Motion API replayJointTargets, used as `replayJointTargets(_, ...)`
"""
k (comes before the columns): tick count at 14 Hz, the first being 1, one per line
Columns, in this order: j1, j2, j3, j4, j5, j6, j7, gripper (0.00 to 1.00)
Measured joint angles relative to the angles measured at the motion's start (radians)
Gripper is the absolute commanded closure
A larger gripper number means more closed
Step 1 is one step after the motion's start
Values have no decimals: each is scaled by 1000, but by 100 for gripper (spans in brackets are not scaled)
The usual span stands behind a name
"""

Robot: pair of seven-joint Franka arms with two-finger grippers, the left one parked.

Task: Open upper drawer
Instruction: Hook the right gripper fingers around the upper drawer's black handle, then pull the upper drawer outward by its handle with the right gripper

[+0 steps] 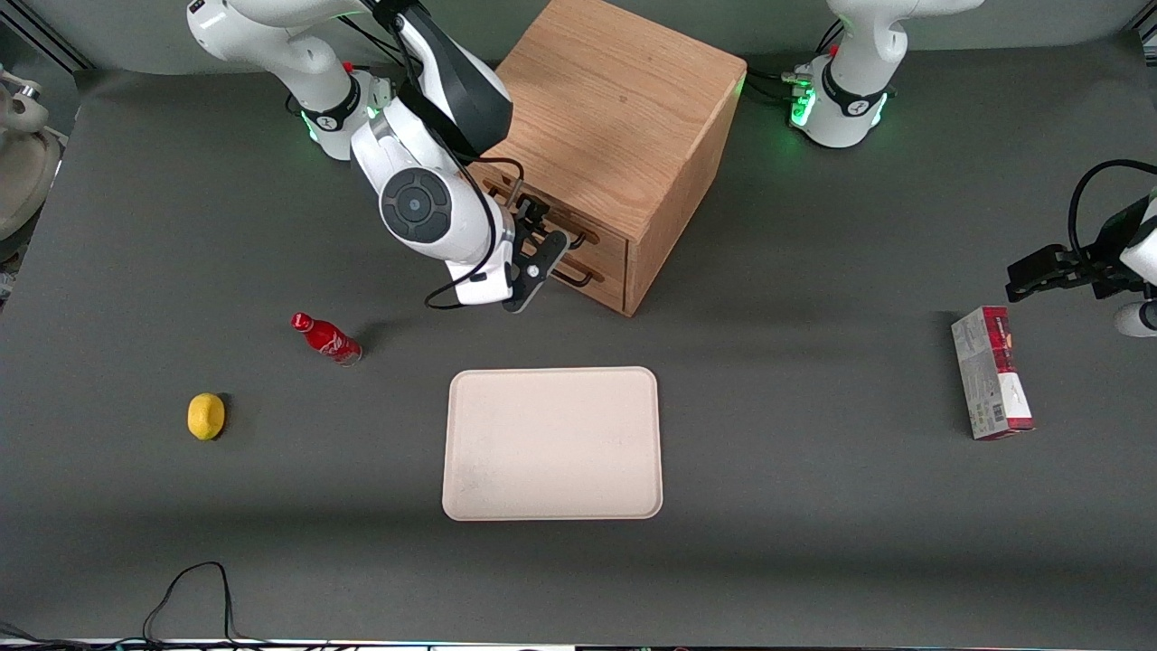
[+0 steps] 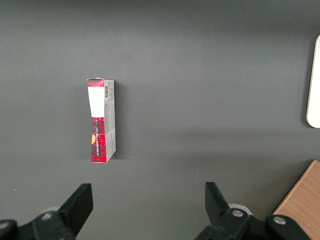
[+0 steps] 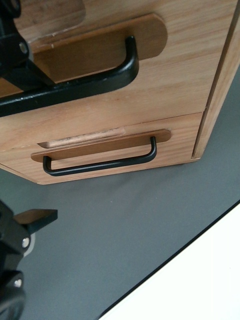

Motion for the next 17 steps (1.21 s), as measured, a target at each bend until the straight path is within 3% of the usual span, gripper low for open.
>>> replayJointTargets(17, -41, 27, -20, -28, 2, 100, -77, 0)
